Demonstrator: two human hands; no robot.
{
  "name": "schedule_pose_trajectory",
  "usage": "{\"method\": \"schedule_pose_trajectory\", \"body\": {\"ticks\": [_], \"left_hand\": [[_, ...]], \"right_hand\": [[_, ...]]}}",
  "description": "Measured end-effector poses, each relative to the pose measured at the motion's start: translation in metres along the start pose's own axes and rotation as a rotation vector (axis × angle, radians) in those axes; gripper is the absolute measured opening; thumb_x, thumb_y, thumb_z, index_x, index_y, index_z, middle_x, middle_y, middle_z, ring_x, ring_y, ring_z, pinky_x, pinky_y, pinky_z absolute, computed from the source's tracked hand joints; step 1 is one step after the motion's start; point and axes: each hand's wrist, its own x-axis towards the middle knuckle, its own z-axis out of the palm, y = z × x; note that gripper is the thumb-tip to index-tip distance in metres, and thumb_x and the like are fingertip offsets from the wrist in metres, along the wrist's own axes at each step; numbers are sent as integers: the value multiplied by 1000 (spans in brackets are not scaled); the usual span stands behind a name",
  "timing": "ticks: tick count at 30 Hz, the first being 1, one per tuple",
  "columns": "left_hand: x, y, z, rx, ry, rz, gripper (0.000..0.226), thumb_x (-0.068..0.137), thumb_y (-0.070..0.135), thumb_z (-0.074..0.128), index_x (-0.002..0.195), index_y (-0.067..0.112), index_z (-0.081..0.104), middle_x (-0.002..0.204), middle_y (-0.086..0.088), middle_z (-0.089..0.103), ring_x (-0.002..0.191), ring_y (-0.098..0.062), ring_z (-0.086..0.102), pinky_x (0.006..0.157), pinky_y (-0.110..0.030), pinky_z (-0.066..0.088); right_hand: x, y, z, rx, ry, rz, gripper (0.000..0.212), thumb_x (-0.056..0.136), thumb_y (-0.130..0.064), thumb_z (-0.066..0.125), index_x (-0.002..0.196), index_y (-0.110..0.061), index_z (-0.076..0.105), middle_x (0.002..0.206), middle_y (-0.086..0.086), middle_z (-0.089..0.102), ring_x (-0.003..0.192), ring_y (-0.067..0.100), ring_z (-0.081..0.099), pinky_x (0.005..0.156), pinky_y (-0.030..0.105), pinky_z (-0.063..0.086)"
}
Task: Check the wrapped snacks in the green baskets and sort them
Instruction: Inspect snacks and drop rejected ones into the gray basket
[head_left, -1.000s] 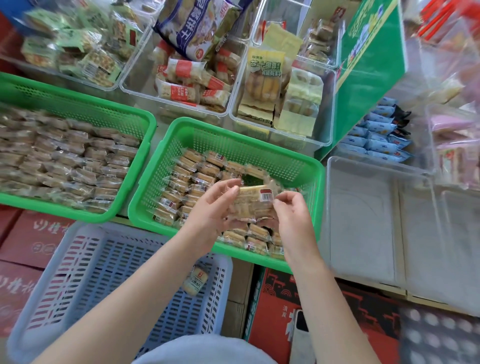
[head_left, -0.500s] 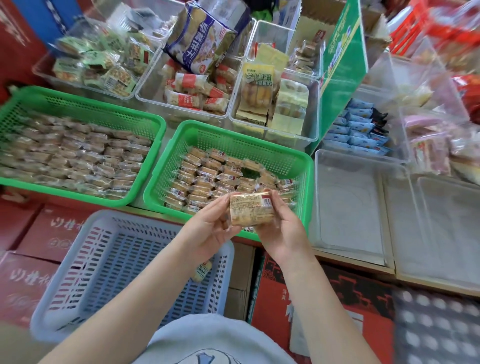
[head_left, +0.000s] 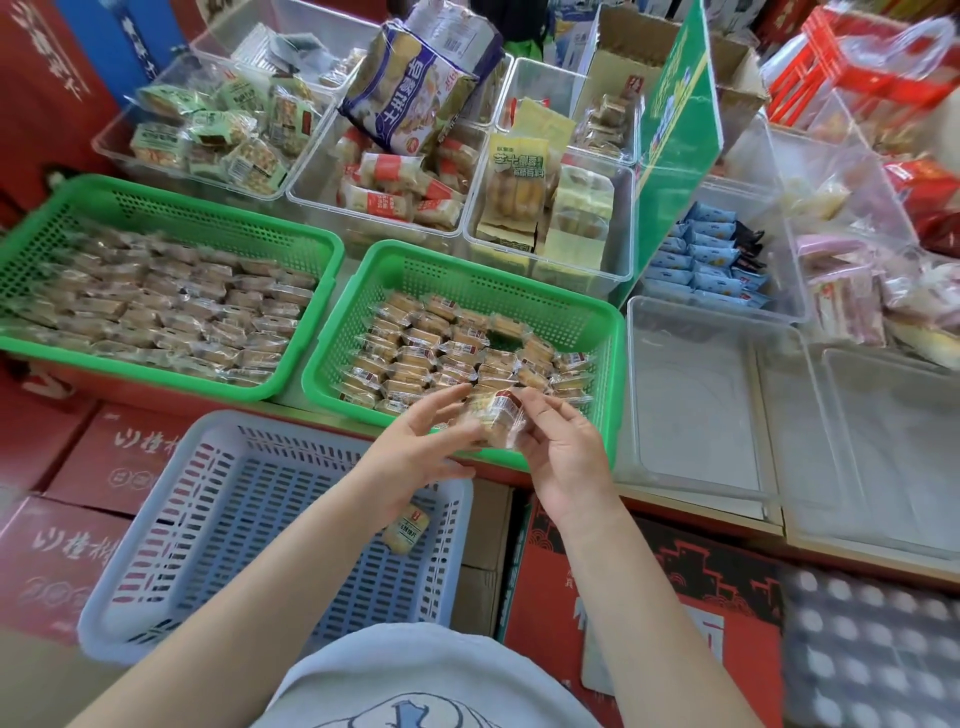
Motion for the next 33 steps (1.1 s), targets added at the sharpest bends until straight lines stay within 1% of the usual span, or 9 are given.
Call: {"method": "schedule_pose_trajectory", "body": {"ticks": [5,8,14,17,19,22,26,29,33], "left_hand": [[-6,-2,1,218,-37,110,61,70,26,87,126,39,67,127,6,68,100,-17,71,84,-34,59],[-11,-2,2,280,30,152,37,83,22,82,115,37,70,101,2,75,84,-16,69,69,-27,57],[-21,-1,3,313,46,88,21,93,23,70,111,34,68,85,5,76,65,-14,65,52,-20,45],[-23,-1,2,347,-2,38,25,90,27,73,114,32,68,87,2,76,64,-13,65,54,-23,42],[-24,0,0,365,-44,5,33,86,35,75,118,29,68,87,-1,75,63,-14,64,53,-25,40],[-26,0,-1,359,-53,-7,48,75,47,75,119,28,68,84,-4,74,60,-15,61,51,-24,38],[-24,0,-1,314,-22,18,44,76,47,73,114,25,68,77,-5,72,54,-14,59,48,-23,37],[-20,-3,-2,270,50,56,47,79,53,69,115,23,69,88,-28,69,53,-15,52,50,-26,35],[-17,-1,1,280,102,58,38,86,50,66,112,22,69,93,-34,66,50,-14,49,48,-23,34]], "right_hand": [[-3,-1,-1,-22,40,59,10,98,-6,58,91,-6,66,68,2,64,59,11,58,56,22,51],[-8,-1,-4,-154,13,90,6,99,-9,58,102,-5,61,76,6,65,62,14,56,55,24,49],[-15,-2,-13,-463,-102,-105,21,93,-38,64,105,-22,71,108,1,74,105,22,65,92,40,48],[-21,-5,-12,-475,-153,-158,5,93,-18,67,94,-17,72,89,-2,75,86,14,68,79,29,55],[-20,-5,-13,-488,-122,-178,8,94,-11,66,91,-15,71,84,0,73,82,18,66,79,37,56],[-17,-7,-15,-545,-79,-196,9,98,-12,61,94,-11,69,89,7,69,85,25,60,84,48,52],[-15,-2,-14,-565,-50,-206,12,102,-13,54,98,-11,65,89,5,66,83,23,57,79,41,48],[-13,1,-14,-540,-9,-215,9,102,-11,55,98,-13,62,87,3,66,82,21,59,79,43,51],[-11,-2,-17,-444,-117,-126,15,100,-10,57,113,-16,63,91,5,71,87,20,64,78,38,50]]}}
